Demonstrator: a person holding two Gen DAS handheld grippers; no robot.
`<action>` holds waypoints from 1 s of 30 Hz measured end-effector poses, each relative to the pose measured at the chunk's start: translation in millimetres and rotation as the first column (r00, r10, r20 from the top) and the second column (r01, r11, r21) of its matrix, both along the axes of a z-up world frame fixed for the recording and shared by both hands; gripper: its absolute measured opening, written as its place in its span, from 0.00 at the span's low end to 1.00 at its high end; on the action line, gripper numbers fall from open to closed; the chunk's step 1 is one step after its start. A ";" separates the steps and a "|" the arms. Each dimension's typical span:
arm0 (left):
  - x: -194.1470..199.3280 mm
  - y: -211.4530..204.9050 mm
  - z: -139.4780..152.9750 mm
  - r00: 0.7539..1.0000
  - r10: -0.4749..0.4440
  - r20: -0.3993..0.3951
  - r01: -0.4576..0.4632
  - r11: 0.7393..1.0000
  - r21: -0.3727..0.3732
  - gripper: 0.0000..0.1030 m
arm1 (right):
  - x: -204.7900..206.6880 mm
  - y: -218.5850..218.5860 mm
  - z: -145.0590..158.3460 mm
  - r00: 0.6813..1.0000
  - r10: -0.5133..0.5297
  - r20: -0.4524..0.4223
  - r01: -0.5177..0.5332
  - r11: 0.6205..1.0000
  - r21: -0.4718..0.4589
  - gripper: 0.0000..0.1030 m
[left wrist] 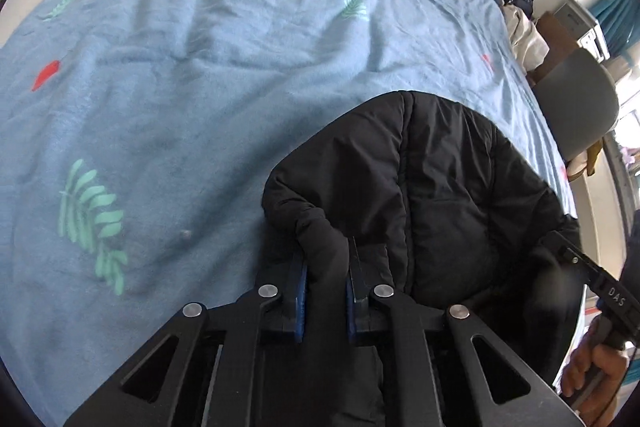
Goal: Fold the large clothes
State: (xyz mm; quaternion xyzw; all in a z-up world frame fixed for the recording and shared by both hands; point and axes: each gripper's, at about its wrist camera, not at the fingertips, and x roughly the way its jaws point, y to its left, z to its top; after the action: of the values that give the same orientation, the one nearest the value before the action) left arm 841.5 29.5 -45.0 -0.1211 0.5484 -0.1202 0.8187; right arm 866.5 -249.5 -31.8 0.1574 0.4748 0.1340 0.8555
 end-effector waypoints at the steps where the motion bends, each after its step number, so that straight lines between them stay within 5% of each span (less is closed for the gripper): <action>1: -2.7 -1.0 3.5 1.000 -0.005 0.006 0.005 1.000 0.006 0.11 | -1.6 1.4 3.7 1.000 0.007 0.000 -0.007 1.000 -0.012 0.15; 8: -50.8 3.0 52.5 0.999 -0.035 0.040 0.034 0.999 0.029 0.10 | -50.5 1.6 54.6 0.999 0.053 0.009 -0.052 0.997 -0.061 0.14; 18: -190.8 42.8 112.4 0.997 -0.028 0.072 0.028 1.000 0.003 0.09 | -187.3 -6.8 123.7 0.995 0.101 0.027 -0.100 0.994 -0.050 0.14; 25: -278.9 46.9 79.2 0.996 -0.074 0.040 0.073 0.997 0.033 0.09 | -281.6 -26.5 108.1 0.998 0.058 0.016 -0.058 0.998 0.011 0.14; 30: -306.0 52.0 43.7 0.998 -0.059 0.039 0.058 0.998 0.032 0.09 | -317.7 -31.6 73.3 0.999 0.052 0.009 -0.052 0.999 0.006 0.14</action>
State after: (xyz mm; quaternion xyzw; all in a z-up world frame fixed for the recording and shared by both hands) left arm 535.5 81.5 -1.3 -0.0902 0.5369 -0.1381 0.8274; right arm 548.7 -281.2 41.5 0.1471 0.4744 0.1585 0.8533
